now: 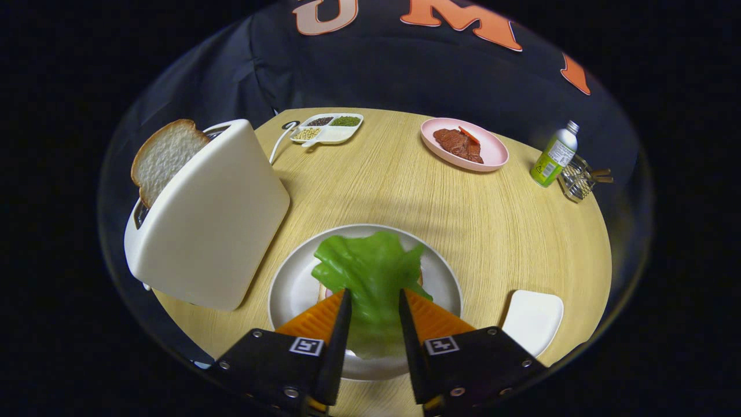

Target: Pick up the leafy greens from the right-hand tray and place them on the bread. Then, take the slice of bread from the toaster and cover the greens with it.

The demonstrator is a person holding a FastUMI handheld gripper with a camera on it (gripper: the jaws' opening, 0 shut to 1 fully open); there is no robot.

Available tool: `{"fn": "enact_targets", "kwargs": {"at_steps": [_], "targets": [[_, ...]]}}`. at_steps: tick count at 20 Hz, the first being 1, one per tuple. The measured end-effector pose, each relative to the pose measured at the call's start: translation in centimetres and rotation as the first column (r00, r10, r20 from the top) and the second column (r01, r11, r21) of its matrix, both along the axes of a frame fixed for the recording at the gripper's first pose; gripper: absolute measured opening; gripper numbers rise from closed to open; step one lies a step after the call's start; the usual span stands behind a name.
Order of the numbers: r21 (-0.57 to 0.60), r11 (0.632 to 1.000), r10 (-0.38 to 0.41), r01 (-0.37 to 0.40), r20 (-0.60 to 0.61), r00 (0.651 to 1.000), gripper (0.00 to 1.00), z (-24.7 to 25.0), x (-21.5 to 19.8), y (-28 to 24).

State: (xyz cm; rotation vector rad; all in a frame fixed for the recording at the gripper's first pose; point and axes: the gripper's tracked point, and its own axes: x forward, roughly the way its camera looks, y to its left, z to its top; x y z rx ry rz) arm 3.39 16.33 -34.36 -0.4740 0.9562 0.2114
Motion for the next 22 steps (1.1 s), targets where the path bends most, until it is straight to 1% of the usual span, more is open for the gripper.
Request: {"fn": "enact_targets", "kwargs": {"at_steps": [1, 2, 3, 4, 5, 7, 11, 16, 22], "targets": [[-0.001, 1.000, -0.010, 0.010, 0.008, 1.000, 0.63, 0.4, -0.2, -0.2], [-0.002, 1.000, -0.026, 0.026, 0.021, 0.999, 0.68, 0.8, -0.3, -0.4], [0.004, 0.999, -0.045, 0.045, 0.033, 0.998, 0.78, 1.4, -0.4, -0.4], [0.016, 0.998, -0.062, 0.061, 0.041, 0.997, 0.82, 1.9, -0.6, -0.2], [0.024, 0.997, -0.077, 0.076, 0.048, 0.996, 0.89, 2.3, -0.8, 0.0], [0.030, 0.995, -0.096, 0.095, 0.070, 0.993, 0.98, 3.7, -1.1, 0.8], [0.043, 0.994, -0.101, 0.097, 0.108, 0.989, 0.98, 6.8, -1.7, 4.1], [0.102, 0.992, -0.086, 0.073, 0.126, 0.988, 0.98, 10.3, -2.4, 10.5], [0.120, 0.992, -0.054, 0.036, 0.146, 0.988, 0.98, 11.2, -2.2, 16.6]]}}
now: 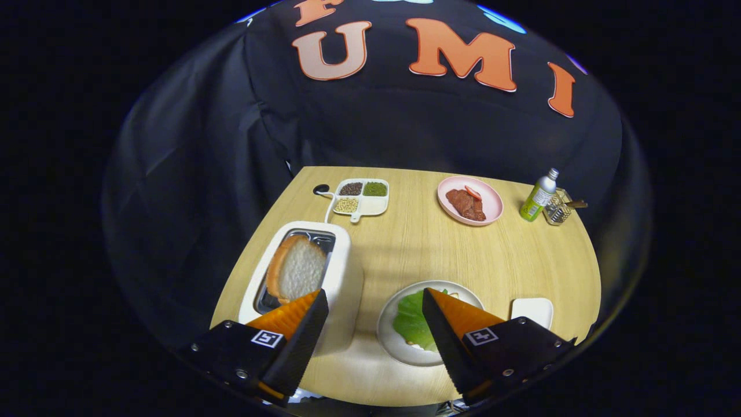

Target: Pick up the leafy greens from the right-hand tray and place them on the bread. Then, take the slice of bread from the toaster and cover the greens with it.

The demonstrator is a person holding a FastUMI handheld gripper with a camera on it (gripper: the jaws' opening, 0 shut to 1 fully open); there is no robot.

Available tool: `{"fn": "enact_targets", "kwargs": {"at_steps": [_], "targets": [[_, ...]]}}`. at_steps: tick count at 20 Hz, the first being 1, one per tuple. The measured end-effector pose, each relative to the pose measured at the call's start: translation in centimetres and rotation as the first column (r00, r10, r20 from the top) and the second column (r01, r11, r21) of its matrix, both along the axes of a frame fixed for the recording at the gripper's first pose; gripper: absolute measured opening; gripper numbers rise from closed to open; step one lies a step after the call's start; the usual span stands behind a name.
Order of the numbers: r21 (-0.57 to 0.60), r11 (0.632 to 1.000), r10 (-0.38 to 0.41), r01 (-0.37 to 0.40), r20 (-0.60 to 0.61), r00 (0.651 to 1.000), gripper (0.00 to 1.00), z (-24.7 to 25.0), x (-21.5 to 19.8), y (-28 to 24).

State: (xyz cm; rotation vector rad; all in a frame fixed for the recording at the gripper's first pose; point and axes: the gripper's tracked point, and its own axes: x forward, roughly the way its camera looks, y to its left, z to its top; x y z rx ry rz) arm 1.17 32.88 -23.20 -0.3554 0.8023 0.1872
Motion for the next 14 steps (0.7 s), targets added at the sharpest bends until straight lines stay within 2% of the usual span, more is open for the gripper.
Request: {"fn": "enact_targets", "kwargs": {"at_steps": [8, 12, 13, 14], "targets": [[0.026, 0.999, 0.041, -0.041, -0.023, 0.999, 0.98, -1.1, 0.3, 5.8], [-0.014, 0.998, 0.053, -0.054, -0.035, 0.998, 0.98, -2.4, 0.6, 7.0], [-0.021, 0.998, 0.050, -0.051, -0.041, 0.998, 0.96, -2.8, 0.7, 7.2], [-0.034, 0.998, 0.048, -0.050, -0.045, 0.998, 0.89, -3.2, 0.8, 7.3]]}}
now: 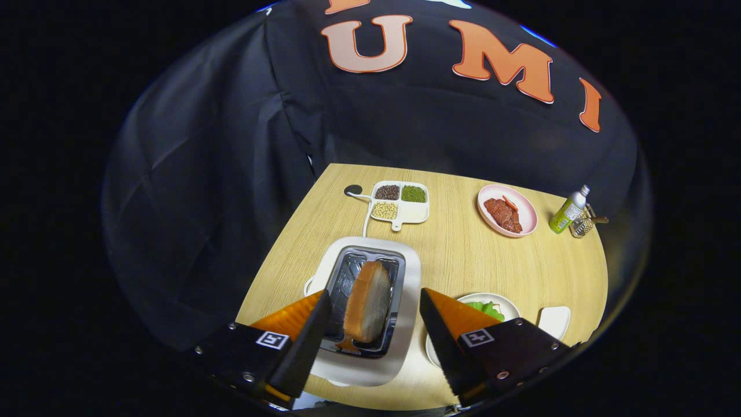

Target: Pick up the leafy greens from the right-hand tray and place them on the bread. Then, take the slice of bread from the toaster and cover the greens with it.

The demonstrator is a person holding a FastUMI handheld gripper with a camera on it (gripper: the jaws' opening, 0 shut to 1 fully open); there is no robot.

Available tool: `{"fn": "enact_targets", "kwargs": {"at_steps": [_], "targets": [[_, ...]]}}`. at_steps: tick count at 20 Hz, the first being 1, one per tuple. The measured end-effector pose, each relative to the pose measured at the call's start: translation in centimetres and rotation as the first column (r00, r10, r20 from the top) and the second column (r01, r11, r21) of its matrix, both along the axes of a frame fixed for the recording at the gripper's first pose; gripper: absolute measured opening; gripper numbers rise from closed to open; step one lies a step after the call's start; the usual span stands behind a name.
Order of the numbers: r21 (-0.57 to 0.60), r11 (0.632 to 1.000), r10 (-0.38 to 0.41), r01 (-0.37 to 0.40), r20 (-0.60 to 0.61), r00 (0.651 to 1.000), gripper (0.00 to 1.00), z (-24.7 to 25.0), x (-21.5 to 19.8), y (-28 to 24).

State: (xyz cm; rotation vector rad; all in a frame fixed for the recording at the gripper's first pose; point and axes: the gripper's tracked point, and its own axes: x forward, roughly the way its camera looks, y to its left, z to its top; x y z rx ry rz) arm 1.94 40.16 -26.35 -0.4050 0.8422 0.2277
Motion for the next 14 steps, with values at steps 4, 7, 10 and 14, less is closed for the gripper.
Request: {"fn": "enact_targets", "kwargs": {"at_steps": [4, 7, 10, 14], "targets": [[-0.059, 0.998, -0.016, 0.015, -0.024, 1.000, 0.55, -1.9, -0.2, -0.5], [-0.068, 0.997, -0.039, 0.036, -0.047, 0.998, 0.27, -2.7, -0.5, -0.7], [-0.054, 0.998, -0.042, 0.040, -0.031, 0.999, 0.15, -1.9, -0.5, -0.6], [-0.014, 0.999, -0.041, 0.041, -0.009, 0.999, 0.11, 0.1, -0.5, -0.6]]}}
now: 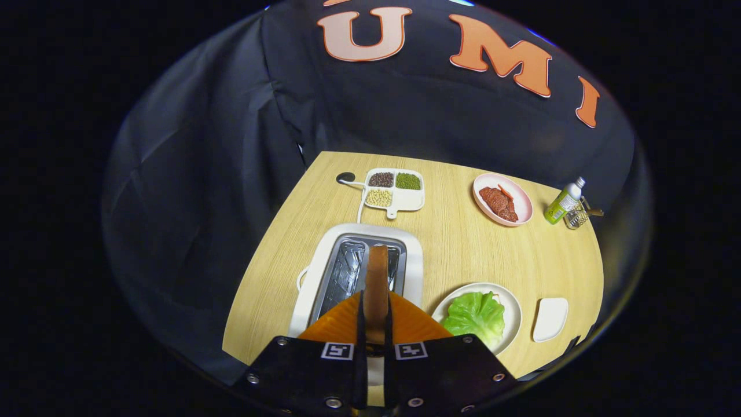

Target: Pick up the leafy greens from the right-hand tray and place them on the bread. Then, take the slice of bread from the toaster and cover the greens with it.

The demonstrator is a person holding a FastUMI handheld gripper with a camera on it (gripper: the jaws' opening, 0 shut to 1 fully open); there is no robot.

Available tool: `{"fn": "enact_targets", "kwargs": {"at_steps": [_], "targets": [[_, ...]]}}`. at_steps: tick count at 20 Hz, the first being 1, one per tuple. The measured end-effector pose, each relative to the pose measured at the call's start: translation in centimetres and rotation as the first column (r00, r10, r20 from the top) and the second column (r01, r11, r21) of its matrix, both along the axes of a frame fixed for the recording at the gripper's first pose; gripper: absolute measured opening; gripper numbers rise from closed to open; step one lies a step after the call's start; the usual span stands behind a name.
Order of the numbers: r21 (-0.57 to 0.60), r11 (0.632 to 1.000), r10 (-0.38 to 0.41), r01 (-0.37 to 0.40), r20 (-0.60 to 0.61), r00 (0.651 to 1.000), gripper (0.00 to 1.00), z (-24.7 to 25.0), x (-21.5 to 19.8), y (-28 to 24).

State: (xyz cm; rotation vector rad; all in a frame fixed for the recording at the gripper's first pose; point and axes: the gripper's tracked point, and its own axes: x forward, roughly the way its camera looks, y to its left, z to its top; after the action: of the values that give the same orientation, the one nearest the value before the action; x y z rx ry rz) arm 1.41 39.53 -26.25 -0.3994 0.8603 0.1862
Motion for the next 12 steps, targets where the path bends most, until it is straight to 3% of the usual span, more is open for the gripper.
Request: {"fn": "enact_targets", "kwargs": {"at_steps": [10, 12], "targets": [[0.113, 0.993, 0.019, -0.032, 0.109, 0.994, 0.11, 7.0, -0.2, 0.0], [0.112, 0.993, 0.020, -0.036, 0.147, 0.989, 0.07, 8.8, 0.1, -1.0]]}}
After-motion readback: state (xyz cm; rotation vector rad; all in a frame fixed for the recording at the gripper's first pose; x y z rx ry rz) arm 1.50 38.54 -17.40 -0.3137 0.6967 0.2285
